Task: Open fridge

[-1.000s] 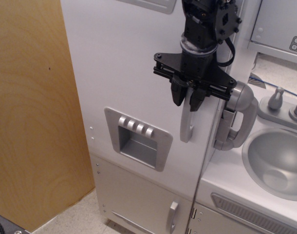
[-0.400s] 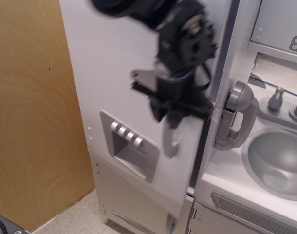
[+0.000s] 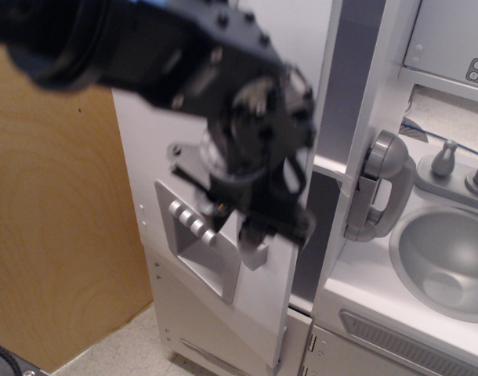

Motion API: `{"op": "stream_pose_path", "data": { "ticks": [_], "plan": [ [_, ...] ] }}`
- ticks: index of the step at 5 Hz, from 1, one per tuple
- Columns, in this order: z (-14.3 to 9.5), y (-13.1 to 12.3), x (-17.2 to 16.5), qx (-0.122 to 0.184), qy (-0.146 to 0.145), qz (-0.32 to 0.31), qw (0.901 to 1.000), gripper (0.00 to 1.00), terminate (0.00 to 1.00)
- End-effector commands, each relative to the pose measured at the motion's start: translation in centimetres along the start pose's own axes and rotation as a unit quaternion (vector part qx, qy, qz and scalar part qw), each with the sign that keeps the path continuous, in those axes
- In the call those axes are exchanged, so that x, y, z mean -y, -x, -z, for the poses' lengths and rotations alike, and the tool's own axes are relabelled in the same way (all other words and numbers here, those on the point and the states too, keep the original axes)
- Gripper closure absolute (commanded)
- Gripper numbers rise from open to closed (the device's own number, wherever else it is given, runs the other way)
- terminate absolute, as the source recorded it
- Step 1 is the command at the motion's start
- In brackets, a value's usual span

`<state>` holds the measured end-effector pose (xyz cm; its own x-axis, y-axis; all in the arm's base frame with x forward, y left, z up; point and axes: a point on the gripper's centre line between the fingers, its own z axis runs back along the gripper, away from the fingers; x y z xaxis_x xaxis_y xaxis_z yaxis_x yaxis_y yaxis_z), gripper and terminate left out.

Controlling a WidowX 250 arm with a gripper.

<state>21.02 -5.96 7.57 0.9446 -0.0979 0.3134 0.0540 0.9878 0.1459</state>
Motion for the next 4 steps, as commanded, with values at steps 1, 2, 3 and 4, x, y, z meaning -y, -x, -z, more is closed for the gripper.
{"op": "stream_pose_path", "data": {
  "ticks": [1,2,3,4],
  "plan": [
    [-1.7,1.1,5.4,-0.030,0.033,0.052,0.9976,0.00,0.00],
    [-1.3,-0.8,8.1,-0.035,0.046,0.042,0.9974,0.00,0.00],
    [-1.1,-2.7,10.1,-0.054,0.052,0.031,0.9967,0.00,0.00],
    [-1.0,-5.0,10.6,-0.067,0.057,0.004,0.9962,0.00,0.00]
  ]
}}
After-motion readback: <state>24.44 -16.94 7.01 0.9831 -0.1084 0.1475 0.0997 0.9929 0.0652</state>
